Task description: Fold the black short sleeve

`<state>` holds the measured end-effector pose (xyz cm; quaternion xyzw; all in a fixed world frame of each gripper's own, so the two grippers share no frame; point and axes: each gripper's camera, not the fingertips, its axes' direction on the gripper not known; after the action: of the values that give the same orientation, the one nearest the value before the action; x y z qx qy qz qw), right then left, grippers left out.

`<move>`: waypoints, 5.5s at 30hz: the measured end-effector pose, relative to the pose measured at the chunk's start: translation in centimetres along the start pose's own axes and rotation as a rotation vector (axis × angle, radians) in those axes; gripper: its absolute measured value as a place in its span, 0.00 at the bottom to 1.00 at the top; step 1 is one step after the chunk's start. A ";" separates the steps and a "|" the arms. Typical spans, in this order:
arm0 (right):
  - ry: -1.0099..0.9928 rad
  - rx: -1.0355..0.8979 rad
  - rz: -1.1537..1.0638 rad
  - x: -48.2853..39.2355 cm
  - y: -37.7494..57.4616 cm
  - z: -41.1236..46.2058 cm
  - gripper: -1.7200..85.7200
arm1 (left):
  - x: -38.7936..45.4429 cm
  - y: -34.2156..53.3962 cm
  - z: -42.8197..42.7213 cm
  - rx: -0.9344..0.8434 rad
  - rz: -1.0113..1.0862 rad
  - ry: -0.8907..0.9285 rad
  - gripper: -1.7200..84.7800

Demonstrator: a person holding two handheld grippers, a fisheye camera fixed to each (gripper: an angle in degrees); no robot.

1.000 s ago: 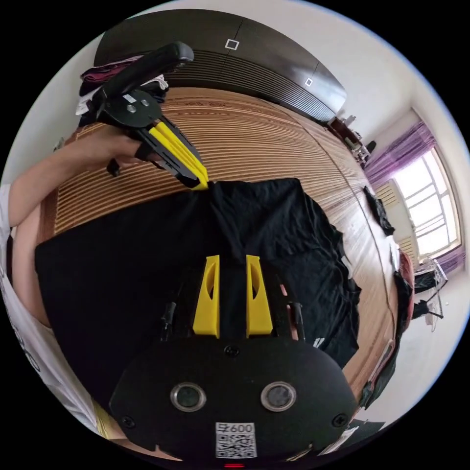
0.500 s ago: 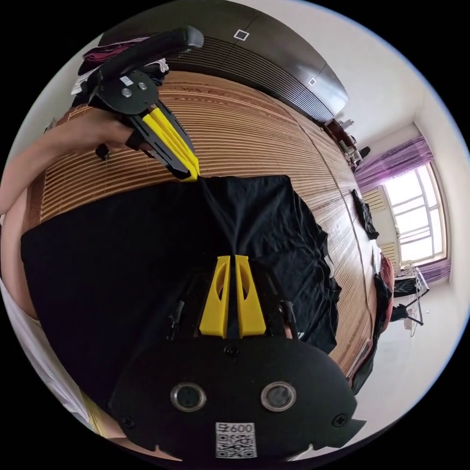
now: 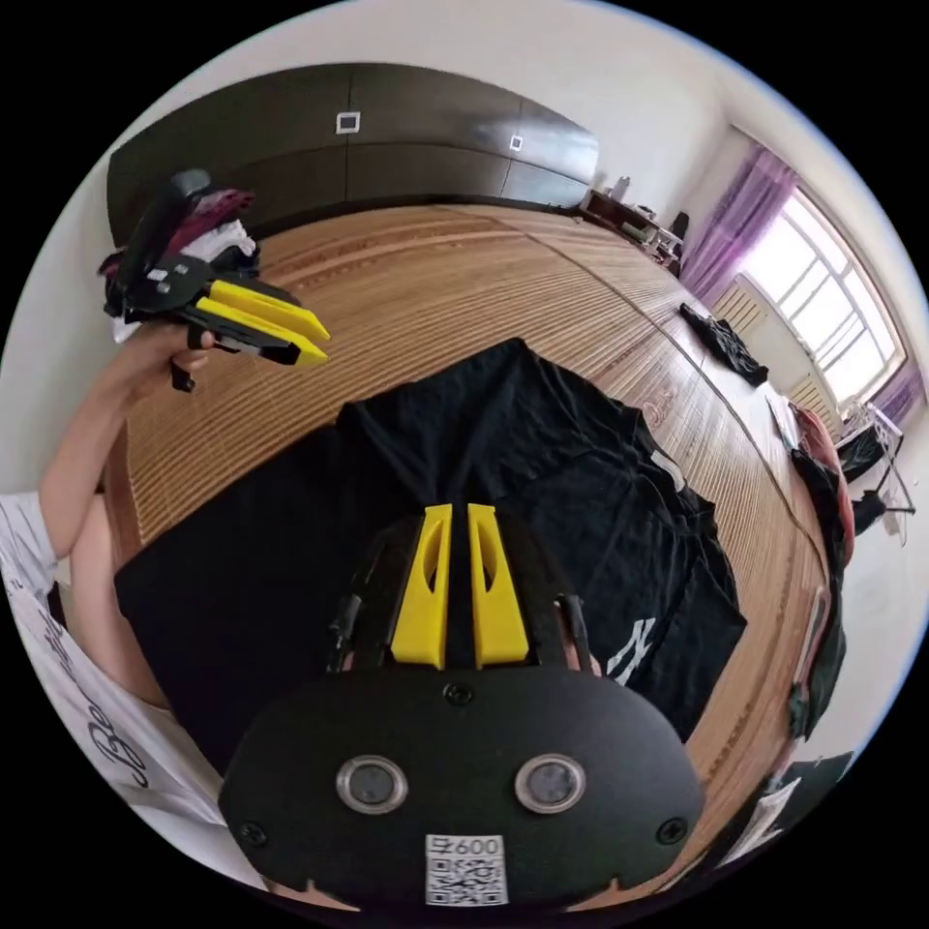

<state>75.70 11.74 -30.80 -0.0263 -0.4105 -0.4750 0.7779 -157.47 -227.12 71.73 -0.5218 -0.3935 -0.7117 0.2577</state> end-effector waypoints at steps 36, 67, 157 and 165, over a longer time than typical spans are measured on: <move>-0.189 0.285 0.368 21.4 -31.0 3.5 0.01 | 5.3 -13.8 5.1 -0.151 -0.002 0.105 0.02; -0.199 0.064 0.333 22.3 -42.0 -5.6 0.01 | -1.2 -46.0 23.6 -0.094 -0.151 0.136 0.02; -0.175 0.044 0.444 29.2 -47.3 -5.6 0.01 | 5.2 -60.6 26.0 -0.665 0.220 0.523 0.02; -0.140 -0.038 0.455 30.1 -42.1 2.8 0.01 | 7.7 -60.7 23.5 -0.633 0.256 0.410 0.02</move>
<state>48.36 -31.68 -23.69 -0.1657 -0.4377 -0.2923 0.8340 -194.50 -173.49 64.78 -0.4675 -0.0271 -0.8493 0.2439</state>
